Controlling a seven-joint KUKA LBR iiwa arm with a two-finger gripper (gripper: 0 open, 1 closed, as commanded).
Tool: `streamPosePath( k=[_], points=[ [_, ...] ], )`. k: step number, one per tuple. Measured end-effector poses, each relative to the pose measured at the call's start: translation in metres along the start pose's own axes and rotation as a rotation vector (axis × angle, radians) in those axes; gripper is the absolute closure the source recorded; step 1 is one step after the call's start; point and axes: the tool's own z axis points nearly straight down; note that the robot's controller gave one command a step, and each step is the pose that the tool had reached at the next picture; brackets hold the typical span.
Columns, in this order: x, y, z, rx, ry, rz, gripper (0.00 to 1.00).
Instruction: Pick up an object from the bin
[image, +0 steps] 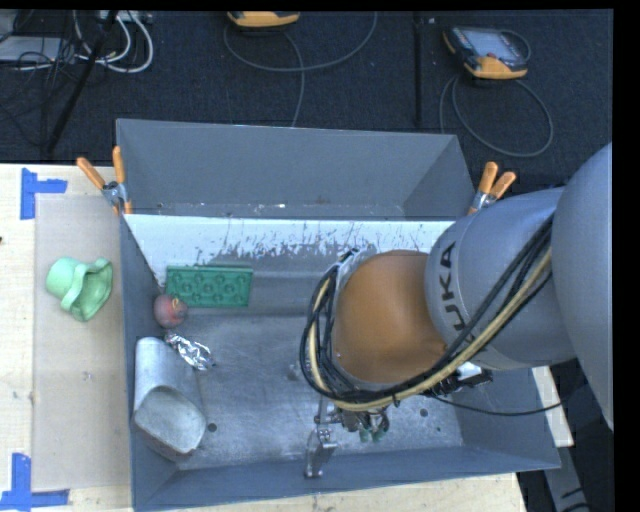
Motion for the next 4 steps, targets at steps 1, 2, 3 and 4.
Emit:
streamPosePath(
  k=[1, 2, 3, 4],
  points=[
    [-0.014, -0.062, 0.022, 0.001, -0.010, -0.116, 0.00],
    [-0.046, -0.151, 0.025, 0.002, -0.009, -0.292, 0.00],
    [-0.050, -0.171, -0.063, 0.000, -0.015, -0.101, 0.00],
    [-0.083, -0.218, 0.022, 0.001, -0.028, -0.070, 0.00]
  ],
)
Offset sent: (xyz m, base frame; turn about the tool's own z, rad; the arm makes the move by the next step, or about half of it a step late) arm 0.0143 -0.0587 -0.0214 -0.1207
